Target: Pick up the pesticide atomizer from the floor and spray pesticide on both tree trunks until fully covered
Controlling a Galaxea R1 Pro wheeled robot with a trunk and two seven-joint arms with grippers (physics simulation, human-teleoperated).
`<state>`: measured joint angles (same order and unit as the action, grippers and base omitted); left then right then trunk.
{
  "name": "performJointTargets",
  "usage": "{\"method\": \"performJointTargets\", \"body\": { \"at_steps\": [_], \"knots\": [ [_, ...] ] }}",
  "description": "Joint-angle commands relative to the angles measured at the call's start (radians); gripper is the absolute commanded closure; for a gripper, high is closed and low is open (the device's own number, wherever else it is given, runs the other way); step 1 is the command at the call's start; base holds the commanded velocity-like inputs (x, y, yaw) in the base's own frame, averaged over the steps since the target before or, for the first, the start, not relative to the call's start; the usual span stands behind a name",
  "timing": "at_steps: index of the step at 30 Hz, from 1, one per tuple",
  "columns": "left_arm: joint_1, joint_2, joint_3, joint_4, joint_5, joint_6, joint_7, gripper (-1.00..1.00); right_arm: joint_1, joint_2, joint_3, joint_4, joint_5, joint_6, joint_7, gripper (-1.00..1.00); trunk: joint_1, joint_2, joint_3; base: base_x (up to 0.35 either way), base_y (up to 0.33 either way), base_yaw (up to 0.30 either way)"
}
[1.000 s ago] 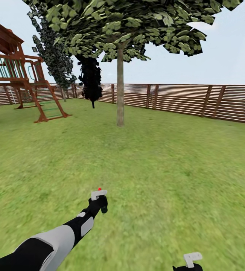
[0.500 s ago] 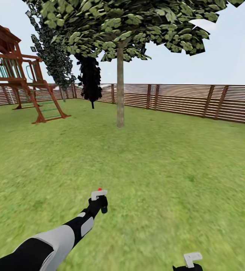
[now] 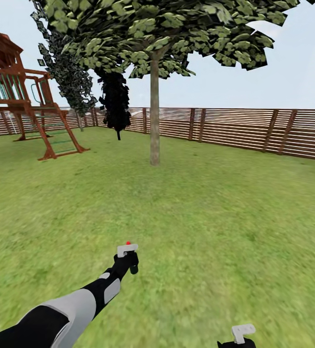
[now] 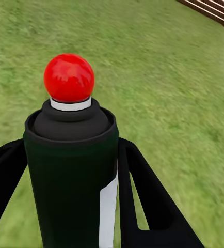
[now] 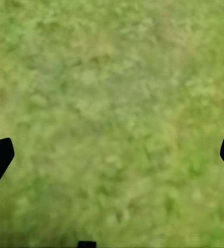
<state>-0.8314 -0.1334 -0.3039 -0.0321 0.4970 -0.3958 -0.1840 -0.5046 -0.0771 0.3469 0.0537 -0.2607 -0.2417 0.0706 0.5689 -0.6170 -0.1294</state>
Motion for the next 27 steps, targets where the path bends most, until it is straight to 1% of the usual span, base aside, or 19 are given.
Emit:
{"method": "performJointTargets", "body": {
  "at_steps": [1, 6, 8, 27],
  "knots": [
    [0.000, 0.000, 0.000, 0.000, 0.000, 0.000, 0.000, 1.00, 0.000, 0.001, 0.000, 0.000, 0.000, 0.000, 0.000, -1.00, 0.000, 0.000, 0.000, 0.350, 0.000, -0.065],
    [0.000, 0.000, 0.000, 0.000, 0.000, 0.000, 0.000, 1.00, 0.000, 0.002, 0.000, 0.000, 0.000, 0.001, 0.000, -1.00, 0.000, 0.000, 0.000, 0.350, 0.000, -0.197],
    [0.000, 0.000, 0.000, 0.000, 0.000, 0.000, 0.000, 1.00, 0.000, 0.003, 0.000, 0.000, 0.000, 0.000, 0.000, -1.00, 0.000, 0.000, 0.000, 0.350, 0.000, -0.073],
    [0.000, 0.000, 0.002, -0.002, 0.000, -0.006, 0.000, 1.00, 0.000, 0.003, 0.000, 0.000, 0.000, 0.001, 0.000, -1.00, 0.000, 0.000, 0.000, 0.350, 0.000, -0.005]
  ]
}}
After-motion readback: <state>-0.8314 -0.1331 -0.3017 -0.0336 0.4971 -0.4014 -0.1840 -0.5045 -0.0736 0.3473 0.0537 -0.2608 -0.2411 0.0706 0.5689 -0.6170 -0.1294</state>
